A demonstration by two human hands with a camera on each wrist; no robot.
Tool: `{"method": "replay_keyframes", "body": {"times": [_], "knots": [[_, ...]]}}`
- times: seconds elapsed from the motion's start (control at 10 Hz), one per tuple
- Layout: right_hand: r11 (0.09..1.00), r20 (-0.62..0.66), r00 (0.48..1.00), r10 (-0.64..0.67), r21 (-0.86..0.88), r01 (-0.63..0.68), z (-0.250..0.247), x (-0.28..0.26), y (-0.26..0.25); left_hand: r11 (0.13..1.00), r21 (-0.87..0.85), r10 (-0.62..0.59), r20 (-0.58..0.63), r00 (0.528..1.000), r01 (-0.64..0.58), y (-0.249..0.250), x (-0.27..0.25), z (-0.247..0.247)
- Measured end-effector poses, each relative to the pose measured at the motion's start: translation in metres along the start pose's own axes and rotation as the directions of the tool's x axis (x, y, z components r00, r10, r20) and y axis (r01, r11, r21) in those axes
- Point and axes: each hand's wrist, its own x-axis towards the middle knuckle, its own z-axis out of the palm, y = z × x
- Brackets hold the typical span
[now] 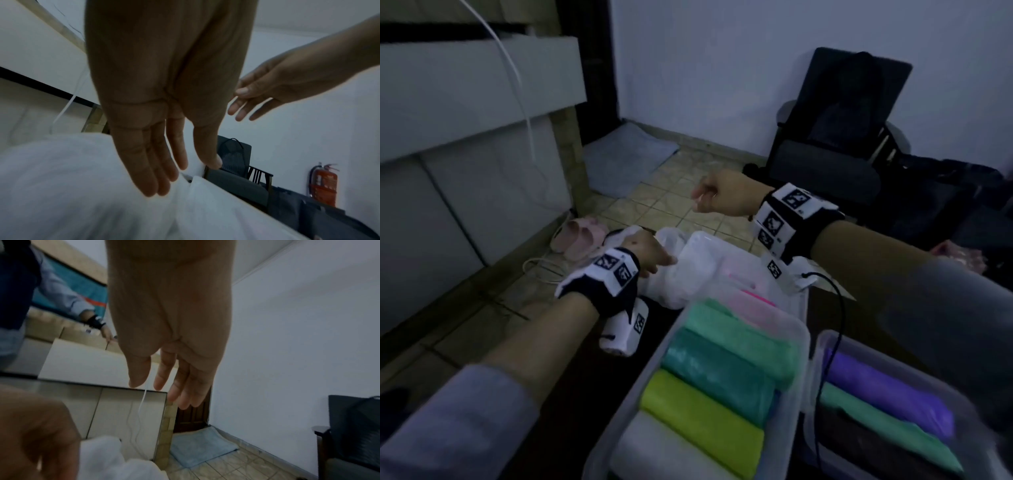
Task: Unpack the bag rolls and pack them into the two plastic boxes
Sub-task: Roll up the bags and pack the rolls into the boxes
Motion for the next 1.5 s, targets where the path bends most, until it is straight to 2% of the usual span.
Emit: {"method": "replay_keyframes", "body": {"times": [0.2, 0.3, 0.5, 0.6, 0.7, 0.8, 0.9, 1.0, 1.1, 1.2, 1.3, 1.4, 1.5], "knots": [[0.976, 0.105, 0.993, -0.048, -0.206, 0.069, 0.046, 0.074, 0.014, 0.993, 0.100, 0.055, 0.024, 0.998, -0.057, -0.021, 0.038, 0.011], [0.965, 0.185, 0.980, -0.074, -0.236, 0.117, 0.071, 0.099, 0.017, 0.986, 0.151, 0.063, 0.025, 0.998, -0.066, -0.028, 0.047, 0.017], [0.978, 0.322, 0.943, -0.084, -0.153, 0.139, 0.102, 0.120, 0.016, 0.984, 0.154, 0.081, 0.024, 0.996, -0.083, -0.030, 0.055, 0.024], [0.979, 0.317, 0.948, 0.012, -0.198, 0.054, 0.135, 0.134, 0.012, 0.984, 0.152, 0.087, 0.038, 0.995, -0.092, -0.031, 0.054, 0.028], [0.960, 0.219, 0.971, 0.097, -0.278, -0.033, 0.155, 0.140, 0.015, 0.981, 0.160, 0.107, 0.037, 0.994, -0.111, -0.033, 0.053, 0.033], [0.969, 0.319, 0.948, 0.020, -0.241, 0.061, 0.150, 0.140, 0.025, 0.980, 0.166, 0.108, 0.038, 0.993, -0.113, -0.038, 0.053, 0.036], [0.964, 0.311, 0.950, 0.034, -0.262, 0.051, 0.141, 0.132, 0.021, 0.971, 0.194, 0.135, 0.031, 0.990, -0.139, -0.042, 0.053, 0.036], [0.982, 0.353, 0.933, -0.071, -0.138, 0.127, 0.137, 0.133, 0.020, 0.964, 0.216, 0.153, 0.024, 0.988, -0.154, -0.044, 0.050, 0.036], [0.988, 0.279, 0.955, -0.098, -0.085, 0.126, 0.125, 0.130, 0.019, 0.964, 0.226, 0.144, 0.000, 0.990, -0.140, -0.047, 0.047, 0.037], [0.988, 0.091, 0.984, -0.153, 0.043, 0.149, 0.106, 0.125, 0.023, 0.970, 0.208, 0.137, -0.029, 0.990, -0.128, -0.049, 0.043, 0.040], [0.981, -0.089, 0.990, -0.107, 0.155, 0.120, 0.095, 0.123, 0.029, 0.971, 0.213, 0.118, -0.055, 0.991, -0.104, -0.050, 0.042, 0.043], [0.958, -0.243, 0.970, -0.026, 0.272, 0.094, 0.083, 0.119, 0.037, 0.979, 0.200, 0.036, -0.014, 0.999, -0.033, -0.053, 0.046, 0.046], [0.935, -0.387, 0.921, 0.048, 0.341, 0.094, 0.066, 0.107, 0.044, 0.978, 0.207, -0.033, 0.025, 0.999, 0.027, -0.056, 0.050, 0.047]]}}
